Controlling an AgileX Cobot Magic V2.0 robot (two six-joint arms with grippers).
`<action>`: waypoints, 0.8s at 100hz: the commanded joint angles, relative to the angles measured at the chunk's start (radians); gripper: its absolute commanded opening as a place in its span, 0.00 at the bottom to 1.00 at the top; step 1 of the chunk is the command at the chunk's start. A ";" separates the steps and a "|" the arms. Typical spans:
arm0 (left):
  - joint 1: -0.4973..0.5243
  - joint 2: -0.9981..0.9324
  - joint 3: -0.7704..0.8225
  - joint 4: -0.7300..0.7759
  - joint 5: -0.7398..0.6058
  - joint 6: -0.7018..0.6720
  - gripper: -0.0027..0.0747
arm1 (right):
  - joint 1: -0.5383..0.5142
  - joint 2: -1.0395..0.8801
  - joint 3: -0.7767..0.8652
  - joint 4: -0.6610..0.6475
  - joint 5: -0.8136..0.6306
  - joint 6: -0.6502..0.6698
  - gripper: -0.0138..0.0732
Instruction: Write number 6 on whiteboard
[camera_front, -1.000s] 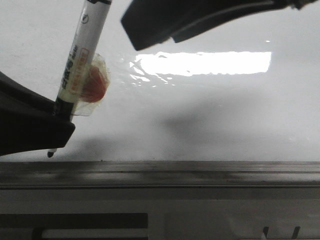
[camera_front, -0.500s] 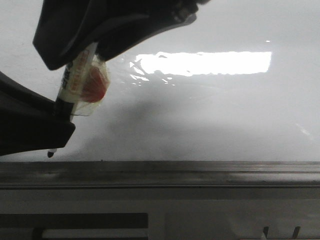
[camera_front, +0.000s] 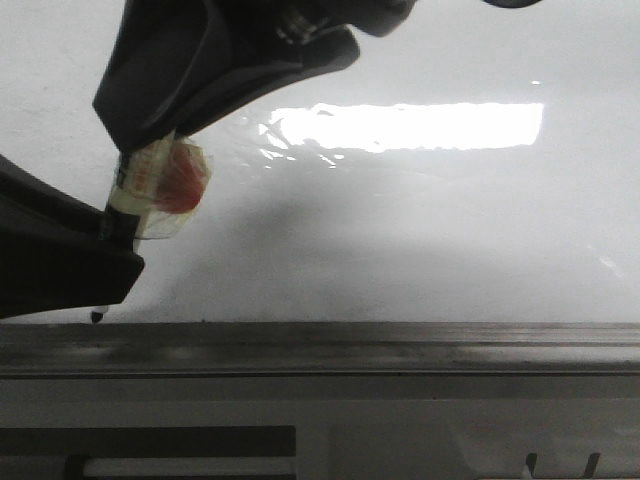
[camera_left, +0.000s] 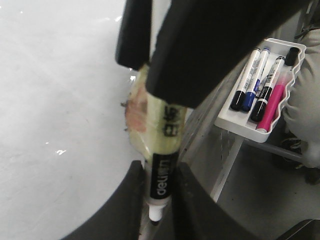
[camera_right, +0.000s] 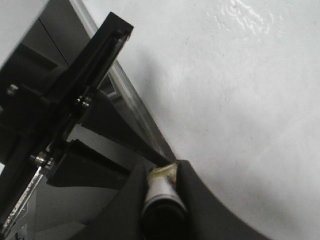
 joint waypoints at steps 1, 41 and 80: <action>-0.009 -0.005 -0.028 -0.003 -0.085 -0.001 0.02 | 0.001 -0.023 -0.034 0.014 -0.076 -0.004 0.08; -0.009 -0.104 -0.028 -0.147 -0.071 -0.007 0.55 | -0.015 -0.053 -0.034 0.014 -0.069 -0.004 0.08; 0.031 -0.391 -0.028 -0.228 -0.068 -0.007 0.55 | -0.130 -0.185 -0.034 0.015 -0.029 0.008 0.08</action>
